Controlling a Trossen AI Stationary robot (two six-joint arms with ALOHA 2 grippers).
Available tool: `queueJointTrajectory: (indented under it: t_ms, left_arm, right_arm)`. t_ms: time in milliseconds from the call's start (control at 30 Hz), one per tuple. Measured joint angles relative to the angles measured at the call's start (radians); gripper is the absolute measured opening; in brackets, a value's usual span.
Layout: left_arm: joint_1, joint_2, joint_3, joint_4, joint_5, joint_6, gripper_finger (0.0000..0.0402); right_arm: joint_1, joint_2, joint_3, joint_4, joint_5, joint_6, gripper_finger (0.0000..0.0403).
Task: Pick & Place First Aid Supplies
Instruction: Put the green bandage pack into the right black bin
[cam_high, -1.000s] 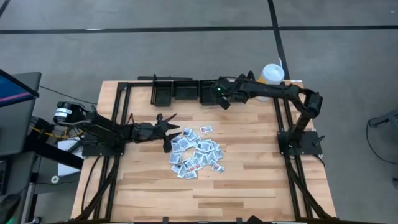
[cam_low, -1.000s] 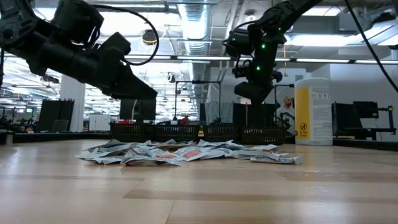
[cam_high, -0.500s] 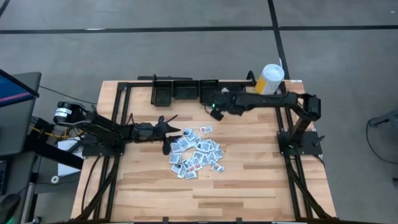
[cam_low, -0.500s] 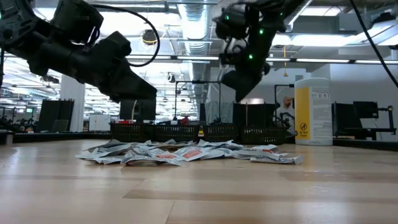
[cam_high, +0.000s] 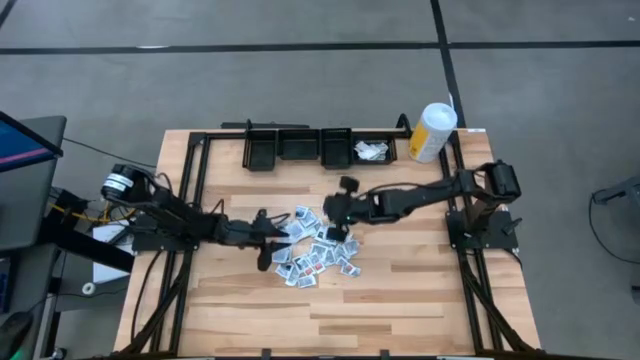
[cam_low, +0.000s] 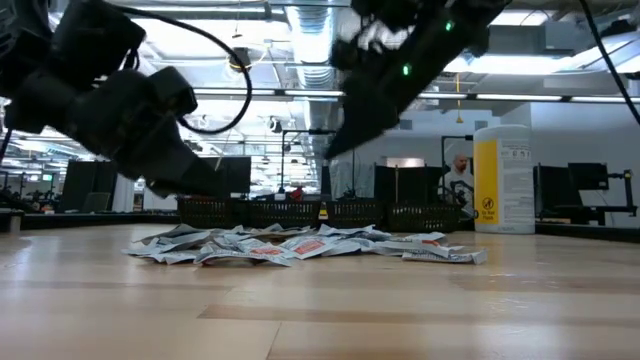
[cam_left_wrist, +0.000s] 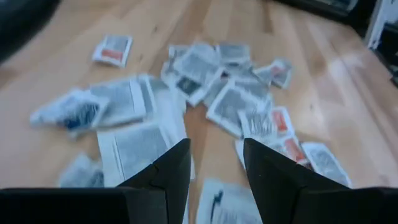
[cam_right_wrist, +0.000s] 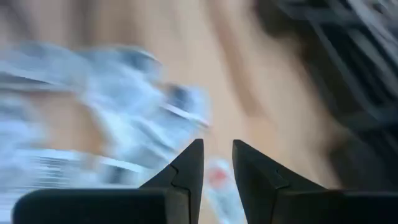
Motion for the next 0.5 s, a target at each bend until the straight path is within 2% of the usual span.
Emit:
queueJointTrajectory:
  t_ms: [100,300,433,500]
  left_arm:
    - [-0.042,0.057,0.0,0.059,-0.023,-0.039,0.0149]
    - [-0.131,0.13,0.0,0.144,-0.032,-0.044,0.0149]
    - [-0.175,0.131,0.0,0.145,-0.069,-0.058,0.0149]
    - [-0.193,0.131,0.001,0.145,-0.087,-0.058,0.0149]
  right_arm:
    - [0.045,0.0,0.002,0.088,-0.095,-0.051,0.0079]
    - [0.105,0.003,0.002,0.148,-0.123,-0.065,0.0079]
    - [0.114,0.054,-0.001,0.193,-0.127,-0.064,0.0079]
    - [0.108,0.097,0.02,0.241,-0.161,-0.065,0.0079]
